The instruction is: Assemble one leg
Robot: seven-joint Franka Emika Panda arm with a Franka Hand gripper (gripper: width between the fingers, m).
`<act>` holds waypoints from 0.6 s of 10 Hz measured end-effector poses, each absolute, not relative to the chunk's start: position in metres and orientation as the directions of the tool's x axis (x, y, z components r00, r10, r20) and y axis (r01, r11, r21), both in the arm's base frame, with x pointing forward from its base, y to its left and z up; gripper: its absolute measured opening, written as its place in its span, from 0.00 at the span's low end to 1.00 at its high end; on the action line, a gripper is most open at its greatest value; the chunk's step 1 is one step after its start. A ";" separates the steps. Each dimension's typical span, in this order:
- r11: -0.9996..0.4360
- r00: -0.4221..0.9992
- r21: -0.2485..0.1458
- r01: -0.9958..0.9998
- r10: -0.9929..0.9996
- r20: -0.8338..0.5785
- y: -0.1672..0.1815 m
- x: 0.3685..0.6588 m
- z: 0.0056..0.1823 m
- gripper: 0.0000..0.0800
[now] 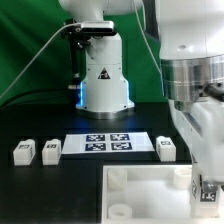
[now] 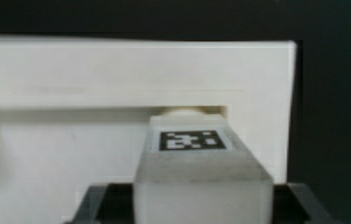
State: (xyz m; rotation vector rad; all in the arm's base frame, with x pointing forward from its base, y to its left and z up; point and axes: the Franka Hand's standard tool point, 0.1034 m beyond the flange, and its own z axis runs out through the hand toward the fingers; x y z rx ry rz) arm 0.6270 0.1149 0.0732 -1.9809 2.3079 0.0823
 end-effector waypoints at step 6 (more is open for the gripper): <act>0.305 -0.303 -0.003 -0.952 -0.948 -0.095 0.113 0.625 0.073 0.46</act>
Offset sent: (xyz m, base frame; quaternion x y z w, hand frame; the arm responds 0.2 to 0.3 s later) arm -0.0193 0.0094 0.0029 -0.0594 0.0287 0.1192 0.9907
